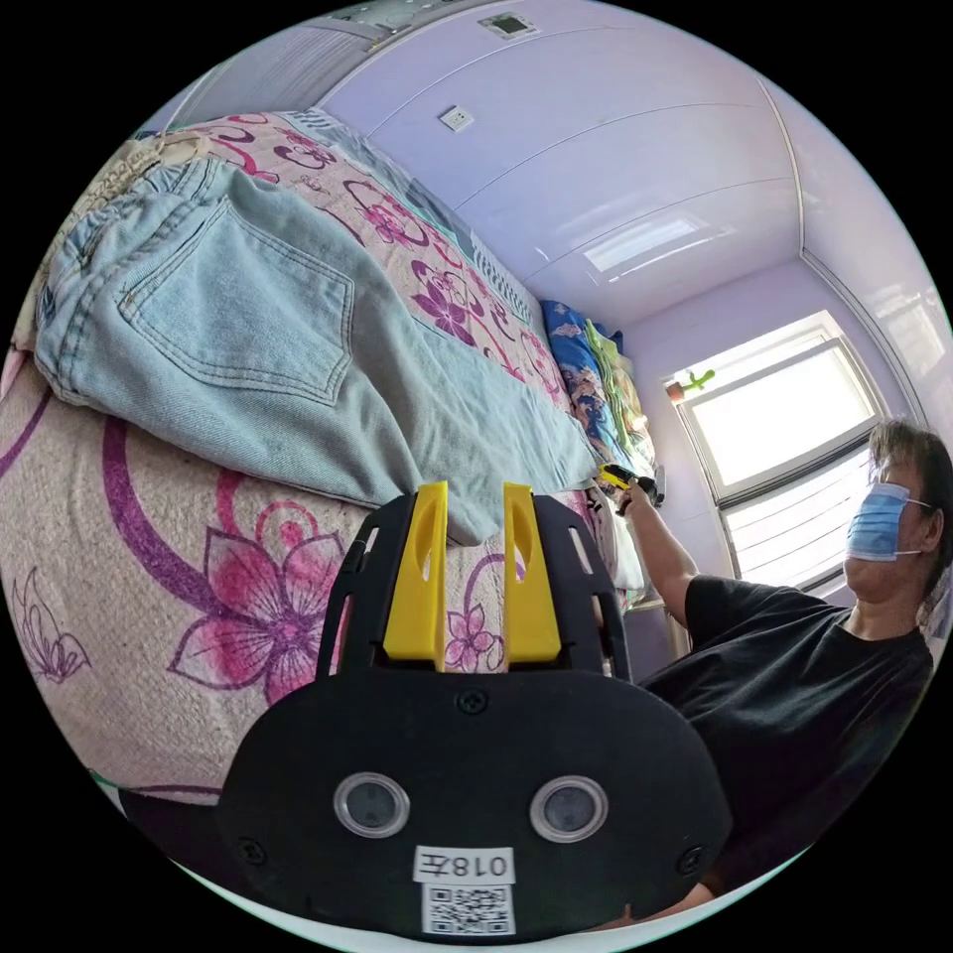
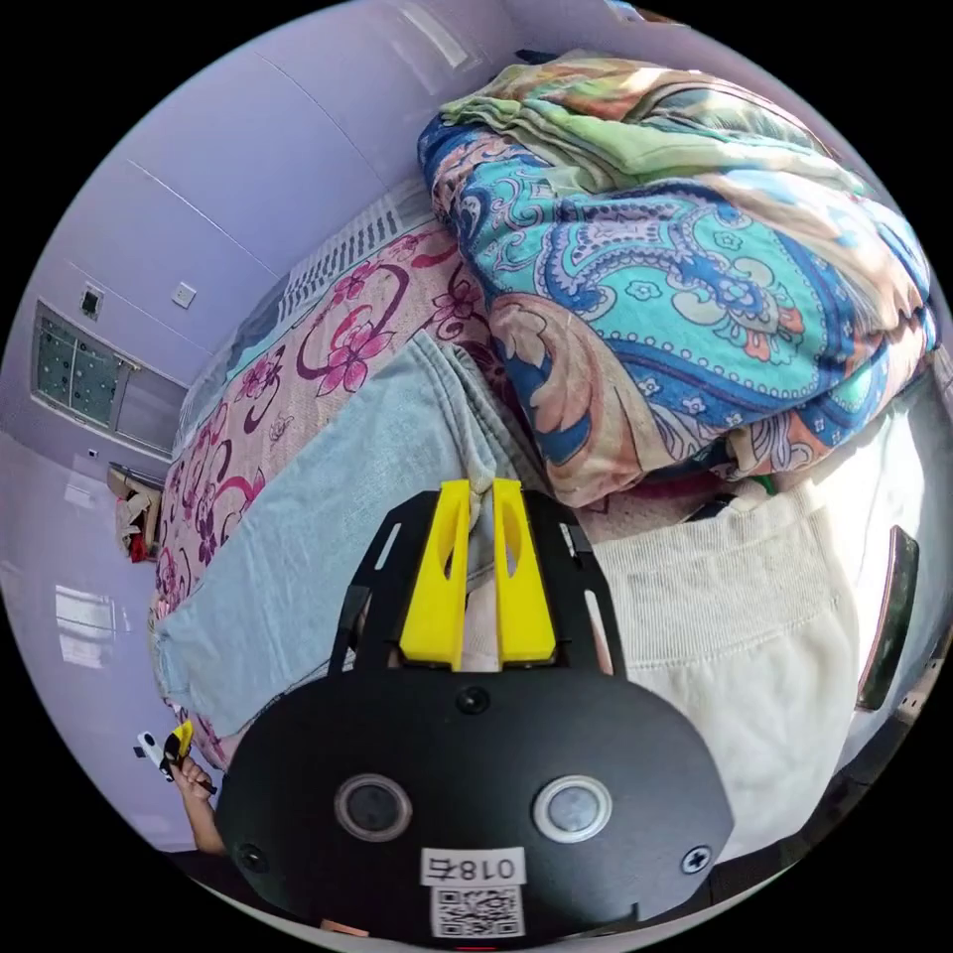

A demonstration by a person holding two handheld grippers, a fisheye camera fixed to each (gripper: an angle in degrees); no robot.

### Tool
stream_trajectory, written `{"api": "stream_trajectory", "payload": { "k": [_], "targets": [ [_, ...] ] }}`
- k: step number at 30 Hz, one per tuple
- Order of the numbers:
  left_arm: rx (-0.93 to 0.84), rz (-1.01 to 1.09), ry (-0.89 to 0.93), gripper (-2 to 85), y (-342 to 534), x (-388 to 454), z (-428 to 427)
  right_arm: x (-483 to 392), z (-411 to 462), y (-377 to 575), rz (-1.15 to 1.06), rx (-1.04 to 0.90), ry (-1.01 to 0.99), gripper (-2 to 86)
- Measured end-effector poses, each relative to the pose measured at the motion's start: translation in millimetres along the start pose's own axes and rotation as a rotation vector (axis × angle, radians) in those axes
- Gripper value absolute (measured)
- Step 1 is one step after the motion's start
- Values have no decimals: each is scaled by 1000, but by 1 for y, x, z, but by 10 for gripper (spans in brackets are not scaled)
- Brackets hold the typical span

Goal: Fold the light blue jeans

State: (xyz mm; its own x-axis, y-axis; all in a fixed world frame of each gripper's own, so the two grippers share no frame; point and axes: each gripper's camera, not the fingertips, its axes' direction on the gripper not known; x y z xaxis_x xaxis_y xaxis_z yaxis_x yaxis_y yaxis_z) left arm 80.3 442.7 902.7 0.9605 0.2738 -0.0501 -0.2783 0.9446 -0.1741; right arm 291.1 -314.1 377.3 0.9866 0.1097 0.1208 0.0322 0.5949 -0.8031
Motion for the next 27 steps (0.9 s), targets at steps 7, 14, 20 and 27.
{"api": "stream_trajectory", "payload": {
  "k": [7, 14, 20, 27],
  "targets": [
    [-9, 42, 12, 87, 0, 4, -2, 9, -32, 6, 61, 16, 20, 42],
    [17, 1, 9, 85, 13, -10, -19, 57, -23, 11, 222, -37, -143, 83],
    [38, -23, 15, 84, 18, -24, -21, 84, -47, 2, 236, -62, -157, 107],
    [-2, -6, 0, 84, 19, -19, -7, 104, -20, -15, 246, -140, -215, 124]
  ]
}}
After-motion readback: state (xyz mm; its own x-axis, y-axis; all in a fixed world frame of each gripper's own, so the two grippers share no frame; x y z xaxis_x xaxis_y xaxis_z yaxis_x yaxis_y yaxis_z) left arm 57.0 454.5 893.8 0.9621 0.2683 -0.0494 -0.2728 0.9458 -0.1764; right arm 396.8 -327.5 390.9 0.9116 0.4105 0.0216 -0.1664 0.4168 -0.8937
